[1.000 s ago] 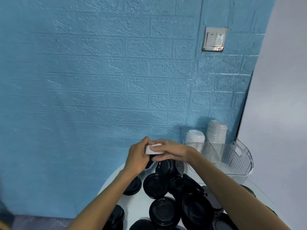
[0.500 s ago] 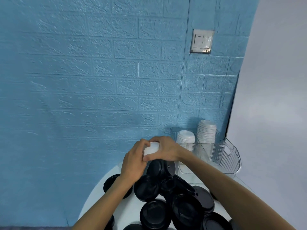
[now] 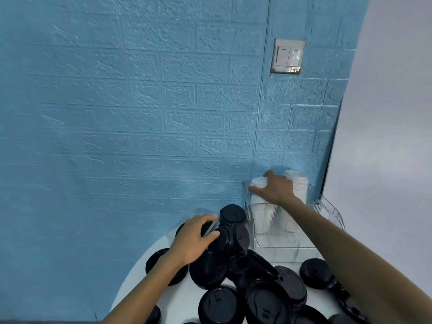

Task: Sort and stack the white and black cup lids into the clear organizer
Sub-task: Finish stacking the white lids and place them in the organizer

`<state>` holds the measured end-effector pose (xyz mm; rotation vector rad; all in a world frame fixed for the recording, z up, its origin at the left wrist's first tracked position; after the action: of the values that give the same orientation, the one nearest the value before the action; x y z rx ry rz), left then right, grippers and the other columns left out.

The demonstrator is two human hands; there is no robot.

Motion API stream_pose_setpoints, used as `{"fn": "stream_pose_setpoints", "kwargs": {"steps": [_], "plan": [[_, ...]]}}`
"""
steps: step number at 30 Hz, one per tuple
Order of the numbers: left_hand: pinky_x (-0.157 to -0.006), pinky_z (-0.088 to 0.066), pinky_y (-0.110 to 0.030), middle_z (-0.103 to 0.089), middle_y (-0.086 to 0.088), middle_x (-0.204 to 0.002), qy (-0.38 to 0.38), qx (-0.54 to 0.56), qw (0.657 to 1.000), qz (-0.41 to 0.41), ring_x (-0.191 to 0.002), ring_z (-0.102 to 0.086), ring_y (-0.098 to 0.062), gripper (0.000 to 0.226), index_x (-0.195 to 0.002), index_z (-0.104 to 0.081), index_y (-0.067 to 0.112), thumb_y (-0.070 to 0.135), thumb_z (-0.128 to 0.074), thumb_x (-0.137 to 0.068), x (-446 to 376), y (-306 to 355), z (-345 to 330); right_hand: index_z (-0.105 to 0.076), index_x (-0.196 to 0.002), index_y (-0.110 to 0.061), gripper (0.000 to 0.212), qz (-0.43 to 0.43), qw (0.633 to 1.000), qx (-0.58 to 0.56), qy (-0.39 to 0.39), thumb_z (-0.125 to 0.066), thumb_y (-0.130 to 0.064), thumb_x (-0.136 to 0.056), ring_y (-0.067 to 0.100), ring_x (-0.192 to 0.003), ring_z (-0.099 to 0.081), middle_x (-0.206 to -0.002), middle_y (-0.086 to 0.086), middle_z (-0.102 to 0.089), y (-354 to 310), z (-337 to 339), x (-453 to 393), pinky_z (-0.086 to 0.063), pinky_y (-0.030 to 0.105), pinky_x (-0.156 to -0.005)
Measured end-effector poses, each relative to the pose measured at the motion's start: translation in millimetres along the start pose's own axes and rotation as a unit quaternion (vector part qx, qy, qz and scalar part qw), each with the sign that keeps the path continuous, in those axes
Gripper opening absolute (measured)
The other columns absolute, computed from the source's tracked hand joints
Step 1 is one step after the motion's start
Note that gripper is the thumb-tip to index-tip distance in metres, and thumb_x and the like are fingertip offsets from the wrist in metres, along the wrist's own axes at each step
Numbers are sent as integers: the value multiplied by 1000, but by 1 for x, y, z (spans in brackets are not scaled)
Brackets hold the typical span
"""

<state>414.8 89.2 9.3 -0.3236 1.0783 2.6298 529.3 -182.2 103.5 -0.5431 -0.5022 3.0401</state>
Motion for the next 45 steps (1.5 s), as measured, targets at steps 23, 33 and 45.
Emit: {"fn": "stream_pose_setpoints", "kwargs": {"steps": [23, 33, 45], "plan": [[-120, -14, -35, -60, 18, -135, -51, -120, 991, 10, -136, -44, -11, 75, -137, -49, 51, 72, -75, -70, 1, 21, -13, -38, -144, -13, 68, 28, 997, 26, -64, -44, -63, -97, 39, -132, -45, -145, 19, -44, -1, -16, 11, -36, 46, -108], [-111, -47, -35, -67, 18, -126, 8, 152, 987, 60, -120, -61, -1, 61, -129, -59, 52, 41, -87, -76, 4, 15, 14, -40, -148, -11, 63, 62, 995, 62, -39, -33, -56, -104, 35, -138, -41, -152, 13, -44, 4, -19, 17, -31, 45, -113], [-114, -37, -28, -43, 21, -126, -28, 97, 995, 24, -124, -49, -3, 62, -123, -58, 63, 29, -86, -79, 11, 24, 3, -31, -147, -19, 60, 25, 998, 37, -52, -31, -57, -102, 32, -143, -31, -154, 9, -39, 0, -18, 22, -22, 51, -112]]}}
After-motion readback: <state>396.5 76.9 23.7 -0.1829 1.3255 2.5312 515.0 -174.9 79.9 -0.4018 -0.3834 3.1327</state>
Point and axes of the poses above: each hand's wrist, its own x-axis away from the middle knuckle, its own z-axis out of the back of the hand, y = z × x, the point moved 4 cm from there along -x, towards the middle knuckle
